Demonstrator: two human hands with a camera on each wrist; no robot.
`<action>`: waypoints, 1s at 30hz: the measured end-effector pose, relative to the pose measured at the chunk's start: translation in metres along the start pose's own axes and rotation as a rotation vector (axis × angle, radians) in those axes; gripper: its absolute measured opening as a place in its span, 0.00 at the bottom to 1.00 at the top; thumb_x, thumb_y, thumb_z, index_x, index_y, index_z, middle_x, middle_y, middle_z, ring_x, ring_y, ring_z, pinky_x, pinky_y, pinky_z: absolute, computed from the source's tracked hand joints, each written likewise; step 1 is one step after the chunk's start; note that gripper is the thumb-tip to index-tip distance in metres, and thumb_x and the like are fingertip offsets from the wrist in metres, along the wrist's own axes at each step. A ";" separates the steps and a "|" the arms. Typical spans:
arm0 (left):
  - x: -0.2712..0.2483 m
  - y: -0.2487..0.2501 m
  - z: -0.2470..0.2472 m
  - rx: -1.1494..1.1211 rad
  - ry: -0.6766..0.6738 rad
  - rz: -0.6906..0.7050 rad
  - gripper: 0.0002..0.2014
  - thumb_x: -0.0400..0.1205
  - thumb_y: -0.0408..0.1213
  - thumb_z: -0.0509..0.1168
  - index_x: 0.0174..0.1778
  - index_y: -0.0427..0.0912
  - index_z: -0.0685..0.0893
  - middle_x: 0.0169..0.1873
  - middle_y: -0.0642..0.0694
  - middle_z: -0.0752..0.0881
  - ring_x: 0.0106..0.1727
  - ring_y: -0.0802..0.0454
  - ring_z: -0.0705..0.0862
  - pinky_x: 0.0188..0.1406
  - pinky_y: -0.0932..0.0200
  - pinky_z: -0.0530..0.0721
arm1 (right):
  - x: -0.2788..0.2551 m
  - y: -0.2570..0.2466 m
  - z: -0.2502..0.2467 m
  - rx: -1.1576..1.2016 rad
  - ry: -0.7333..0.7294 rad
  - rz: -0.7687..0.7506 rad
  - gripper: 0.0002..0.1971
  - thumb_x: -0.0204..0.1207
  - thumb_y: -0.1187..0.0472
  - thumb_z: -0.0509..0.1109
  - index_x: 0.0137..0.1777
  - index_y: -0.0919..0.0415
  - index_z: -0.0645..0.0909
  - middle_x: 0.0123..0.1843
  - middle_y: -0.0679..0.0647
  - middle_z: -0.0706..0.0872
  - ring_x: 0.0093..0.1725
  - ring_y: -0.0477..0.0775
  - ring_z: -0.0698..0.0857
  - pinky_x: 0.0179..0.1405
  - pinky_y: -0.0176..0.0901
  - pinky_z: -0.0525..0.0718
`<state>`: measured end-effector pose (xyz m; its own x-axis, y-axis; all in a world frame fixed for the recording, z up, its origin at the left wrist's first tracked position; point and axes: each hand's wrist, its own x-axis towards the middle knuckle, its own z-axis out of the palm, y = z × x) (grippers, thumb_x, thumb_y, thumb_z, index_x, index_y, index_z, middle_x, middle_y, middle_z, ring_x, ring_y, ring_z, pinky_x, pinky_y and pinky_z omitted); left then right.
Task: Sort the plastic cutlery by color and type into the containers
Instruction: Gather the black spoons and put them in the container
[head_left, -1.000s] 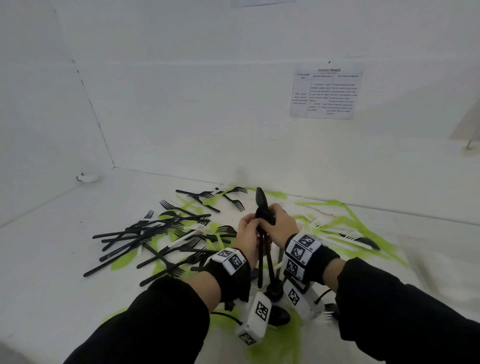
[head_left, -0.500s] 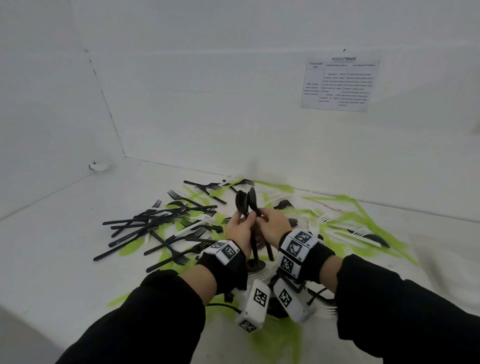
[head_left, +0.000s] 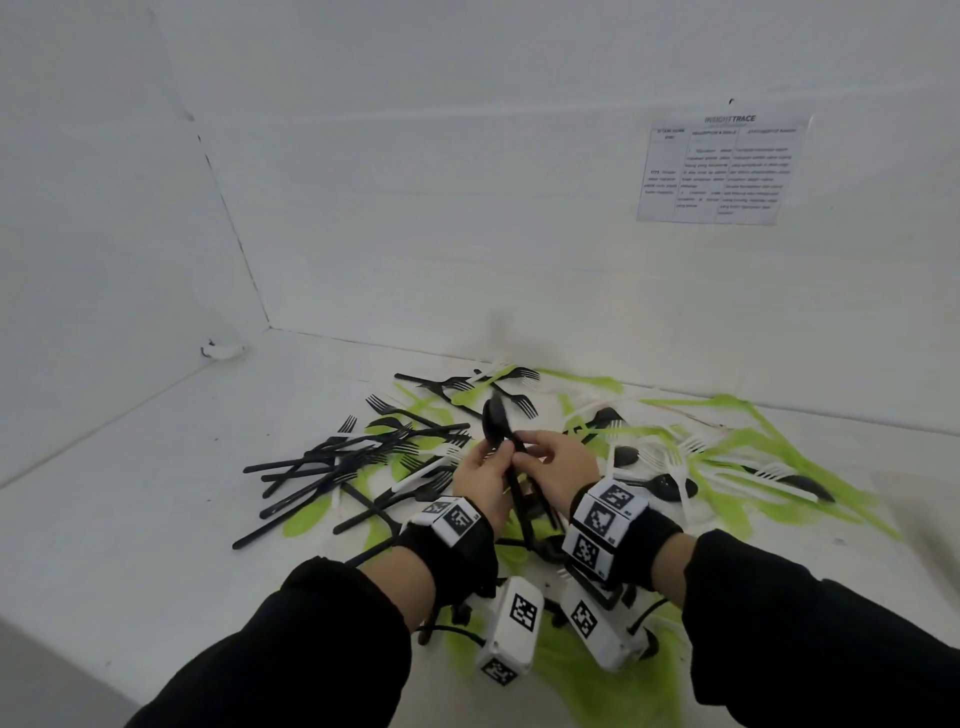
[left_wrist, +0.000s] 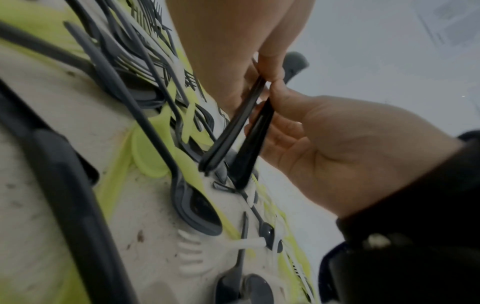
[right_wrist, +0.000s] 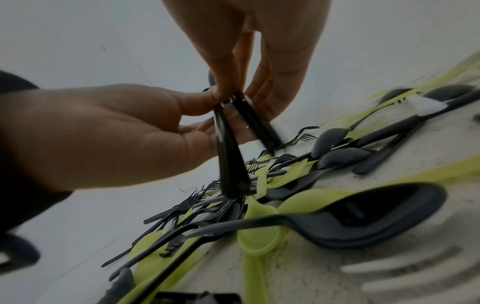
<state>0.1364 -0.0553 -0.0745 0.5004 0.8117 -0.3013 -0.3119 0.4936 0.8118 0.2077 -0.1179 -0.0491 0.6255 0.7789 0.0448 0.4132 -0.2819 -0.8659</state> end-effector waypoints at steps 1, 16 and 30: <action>0.002 0.002 -0.004 -0.006 0.000 0.009 0.09 0.84 0.27 0.59 0.58 0.36 0.79 0.35 0.40 0.89 0.31 0.51 0.88 0.25 0.60 0.86 | -0.001 -0.002 0.003 -0.010 -0.006 -0.019 0.18 0.76 0.63 0.69 0.66 0.59 0.81 0.57 0.56 0.88 0.59 0.53 0.84 0.50 0.26 0.72; 0.005 0.010 -0.013 -0.107 -0.069 -0.077 0.11 0.87 0.30 0.55 0.60 0.28 0.77 0.33 0.33 0.88 0.27 0.46 0.89 0.21 0.57 0.86 | 0.002 -0.002 0.018 0.110 0.060 0.127 0.09 0.70 0.59 0.76 0.48 0.58 0.82 0.44 0.58 0.89 0.39 0.54 0.87 0.39 0.44 0.85; 0.007 0.015 -0.013 0.031 -0.060 -0.119 0.11 0.88 0.35 0.52 0.65 0.38 0.72 0.47 0.42 0.85 0.44 0.43 0.85 0.36 0.40 0.86 | 0.004 -0.009 0.004 -0.307 -0.139 -0.026 0.11 0.75 0.51 0.70 0.35 0.54 0.76 0.31 0.45 0.78 0.32 0.46 0.79 0.26 0.29 0.73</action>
<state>0.1250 -0.0388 -0.0710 0.5800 0.7272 -0.3670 -0.2224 0.5748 0.7875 0.2037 -0.1103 -0.0433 0.5244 0.8512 -0.0215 0.6215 -0.3999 -0.6737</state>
